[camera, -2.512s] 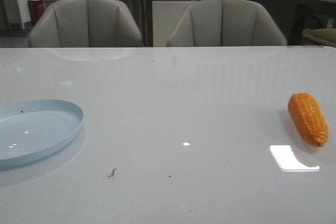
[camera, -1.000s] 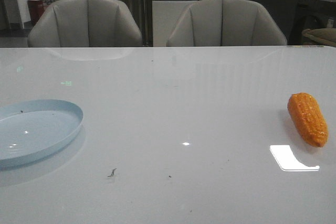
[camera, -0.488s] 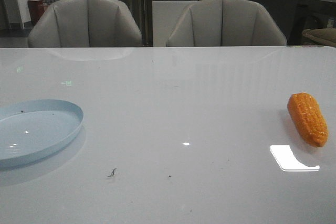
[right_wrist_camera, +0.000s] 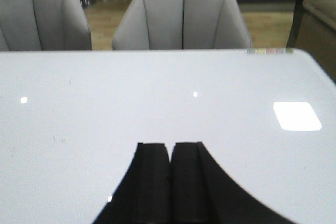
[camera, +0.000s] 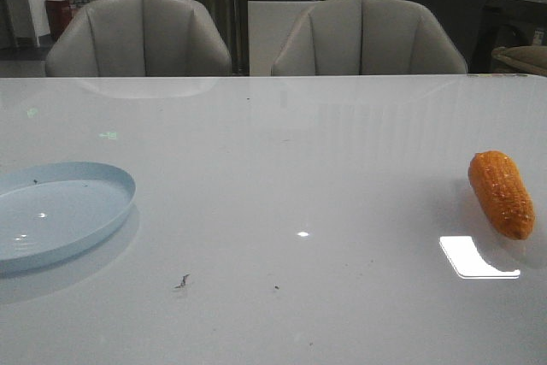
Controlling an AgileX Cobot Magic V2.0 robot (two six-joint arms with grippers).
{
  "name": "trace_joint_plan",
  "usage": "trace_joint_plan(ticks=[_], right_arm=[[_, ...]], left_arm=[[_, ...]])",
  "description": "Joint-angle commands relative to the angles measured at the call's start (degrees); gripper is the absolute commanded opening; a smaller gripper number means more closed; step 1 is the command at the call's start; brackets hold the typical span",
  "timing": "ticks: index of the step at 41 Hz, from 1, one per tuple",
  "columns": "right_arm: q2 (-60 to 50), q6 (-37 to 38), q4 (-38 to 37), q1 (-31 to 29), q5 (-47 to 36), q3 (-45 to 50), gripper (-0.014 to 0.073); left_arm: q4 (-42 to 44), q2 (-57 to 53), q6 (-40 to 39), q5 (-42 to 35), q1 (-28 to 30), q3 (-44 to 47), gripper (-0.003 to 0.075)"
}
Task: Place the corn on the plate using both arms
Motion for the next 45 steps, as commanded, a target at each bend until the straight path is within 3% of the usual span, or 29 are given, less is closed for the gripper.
trace_joint_plan(ticks=[1, 7, 14, 18, 25, 38, 45], right_arm=[[2.69, 0.05, -0.06, 0.02, -1.82, -1.97, 0.0037], [4.52, 0.05, -0.1, 0.02, -0.32, -1.97, 0.0062], [4.6, 0.05, -0.1, 0.02, 0.73, -1.9, 0.0314], [4.6, 0.05, -0.1, 0.02, 1.16, -1.9, 0.0406], [4.6, 0.05, -0.1, 0.02, 1.38, -1.9, 0.0405], [4.6, 0.05, -0.05, 0.02, 3.26, -1.9, 0.0405], [4.6, 0.05, -0.05, 0.02, 3.32, -1.9, 0.0405]], left_arm=[[-0.36, 3.25, -0.83, -1.91, 0.05, -2.01, 0.009], [-0.36, 5.51, -0.83, -2.06, 0.05, -2.01, 0.011], [-0.36, 6.54, -0.83, 1.45, 0.05, -2.01, 0.0308], [-0.92, 8.12, -0.83, 1.1, 0.05, -1.78, 0.0391], [-4.95, 12.19, -0.83, 4.66, 0.05, -2.76, 0.0396], [-4.84, 23.29, -0.83, 27.63, 2.46, -20.06, 0.0396], [-4.74, 31.55, -0.83, 34.81, 2.54, -27.31, 0.0396]])
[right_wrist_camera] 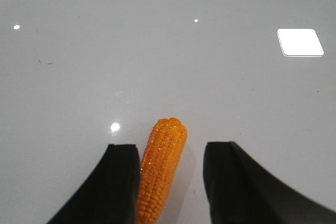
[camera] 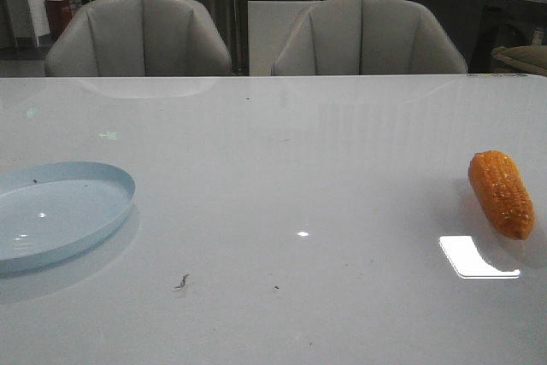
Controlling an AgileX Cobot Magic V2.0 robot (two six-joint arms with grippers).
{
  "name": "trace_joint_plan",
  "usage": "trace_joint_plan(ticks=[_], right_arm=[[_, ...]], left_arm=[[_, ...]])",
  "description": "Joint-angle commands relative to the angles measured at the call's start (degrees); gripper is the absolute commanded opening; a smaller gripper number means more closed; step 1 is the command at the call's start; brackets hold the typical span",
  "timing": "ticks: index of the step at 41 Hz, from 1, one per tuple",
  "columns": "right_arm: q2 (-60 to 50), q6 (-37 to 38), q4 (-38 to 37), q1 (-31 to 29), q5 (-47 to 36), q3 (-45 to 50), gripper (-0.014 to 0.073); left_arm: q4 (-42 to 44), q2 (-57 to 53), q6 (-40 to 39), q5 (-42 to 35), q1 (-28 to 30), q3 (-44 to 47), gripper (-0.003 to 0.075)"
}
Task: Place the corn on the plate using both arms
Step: 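Lower the left gripper to the pale blue plate rim and grasp it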
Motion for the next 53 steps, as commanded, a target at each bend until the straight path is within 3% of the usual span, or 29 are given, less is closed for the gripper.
trace_joint_plan(ticks=[1, 17, 35, 40, 45, 53], right_arm=[[-0.49, -0.07, -0.27, 0.02, -4.05, -1.9, 0.0405], [-0.49, -0.07, -0.27, 0.02, -3.76, -1.9, 0.0405], [-0.49, -0.07, -0.27, 0.02, -1.95, -1.9, 0.0405], [-0.49, -0.07, -0.27, 0.02, -1.62, -1.9, 0.0405], [-0.49, -0.07, -0.27, 0.02, -1.62, -1.9, 0.0405], [-0.49, -0.07, -0.27, 0.02, -1.62, -1.9, 0.0405]], left_arm=[[-0.29, 3.11, -0.83, 1.39, 0.14, -5.17, 0.0396], [5.38, 19.75, -0.83, 5.56, 0.14, -7.78, 0.0395], [5.14, 26.34, -0.83, 3.26, 0.14, -7.86, 0.0389], [5.14, 26.42, -0.83, 2.96, 0.14, -7.86, 0.0302], [5.14, 26.42, -0.83, 2.55, 0.14, -7.86, 0.0094], [5.14, 26.42, -0.83, 2.49, 0.14, -7.86, 0.0094]])
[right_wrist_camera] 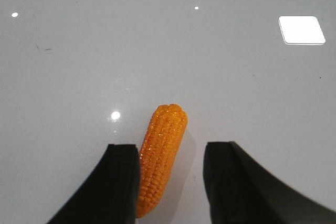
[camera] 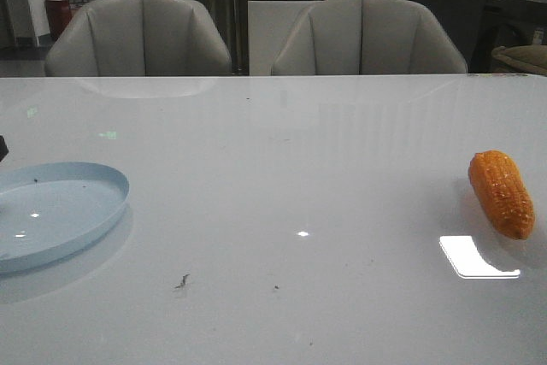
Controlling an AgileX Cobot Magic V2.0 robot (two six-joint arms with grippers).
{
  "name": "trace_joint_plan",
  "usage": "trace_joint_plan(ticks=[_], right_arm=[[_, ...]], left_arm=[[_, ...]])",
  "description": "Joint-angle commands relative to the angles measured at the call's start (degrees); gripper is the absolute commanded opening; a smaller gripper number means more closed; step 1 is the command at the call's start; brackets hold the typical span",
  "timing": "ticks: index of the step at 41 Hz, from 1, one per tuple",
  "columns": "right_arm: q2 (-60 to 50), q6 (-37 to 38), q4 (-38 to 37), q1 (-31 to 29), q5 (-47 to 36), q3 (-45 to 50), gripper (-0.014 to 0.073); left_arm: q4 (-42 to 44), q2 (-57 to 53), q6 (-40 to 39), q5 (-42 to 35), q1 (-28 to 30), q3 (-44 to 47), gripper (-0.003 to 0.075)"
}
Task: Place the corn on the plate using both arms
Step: 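Lower the left gripper to the pale blue plate rim and grasp it, then lift the plate with the left gripper and set it down mid-table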
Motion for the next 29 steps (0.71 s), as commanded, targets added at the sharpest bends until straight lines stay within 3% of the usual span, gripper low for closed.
trace_joint_plan(ticks=[1, 18, 29], right_arm=[[-0.49, -0.07, -0.27, 0.02, -4.12, -1.9, 0.0405], [-0.49, -0.07, -0.27, 0.02, -3.75, -1.9, 0.0405], [-0.49, -0.07, -0.27, 0.02, -3.75, -1.9, 0.0405]], left_arm=[[0.68, -2.23, -0.44, -0.68, 0.12, -1.57, 0.0094], [-2.76, -2.23, -0.44, 14.36, 0.02, -19.85, 0.0094], [-14.86, -2.23, 0.39, 19.86, -0.84, -32.47, 0.0094]])
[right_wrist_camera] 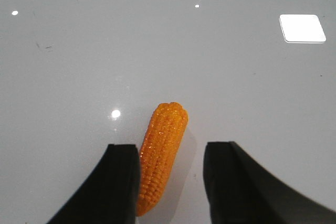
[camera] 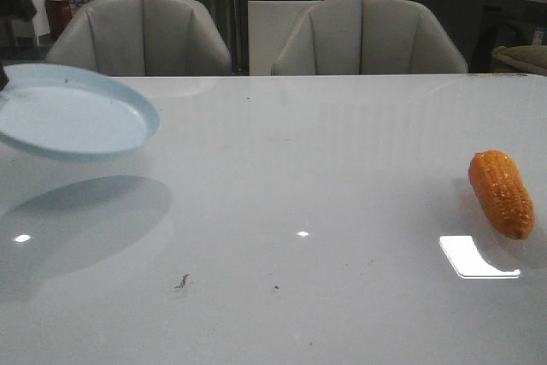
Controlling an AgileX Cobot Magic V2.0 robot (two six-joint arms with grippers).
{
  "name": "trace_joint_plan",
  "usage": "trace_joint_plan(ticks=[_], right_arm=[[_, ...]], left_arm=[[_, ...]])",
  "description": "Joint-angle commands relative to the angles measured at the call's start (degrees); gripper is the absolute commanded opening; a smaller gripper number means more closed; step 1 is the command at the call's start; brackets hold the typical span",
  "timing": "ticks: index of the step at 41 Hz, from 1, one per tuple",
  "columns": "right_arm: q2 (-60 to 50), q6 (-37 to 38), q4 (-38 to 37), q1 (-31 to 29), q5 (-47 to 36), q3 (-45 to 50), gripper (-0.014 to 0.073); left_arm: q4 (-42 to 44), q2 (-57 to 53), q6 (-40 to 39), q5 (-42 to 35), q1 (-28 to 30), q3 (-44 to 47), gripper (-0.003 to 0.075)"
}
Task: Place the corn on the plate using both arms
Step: 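Lift the plate with the left gripper and set it down mid-table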
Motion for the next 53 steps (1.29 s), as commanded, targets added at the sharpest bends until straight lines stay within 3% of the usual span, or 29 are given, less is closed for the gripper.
trace_joint_plan(ticks=[1, 10, 29, 53], right_arm=[[-0.49, -0.07, -0.27, 0.02, -3.99, -1.9, 0.0405], [-0.49, -0.07, -0.27, 0.02, -3.99, -1.9, 0.0405], [-0.49, -0.07, -0.27, 0.02, -3.99, -1.9, 0.0405], [-0.49, -0.07, -0.27, 0.02, -3.99, -1.9, 0.0405]], left_arm=[[-6.49, -2.83, 0.0, 0.02, -1.08, -5.05, 0.0094], [-17.04, -2.83, 0.79, 0.41, -5.7, -7.33, 0.0094], [-17.43, 1.21, 0.79, -1.84, -17.54, -7.33, 0.0094], [-17.42, 13.0, 0.79, -1.38, -18.57, -7.11, 0.0113]])
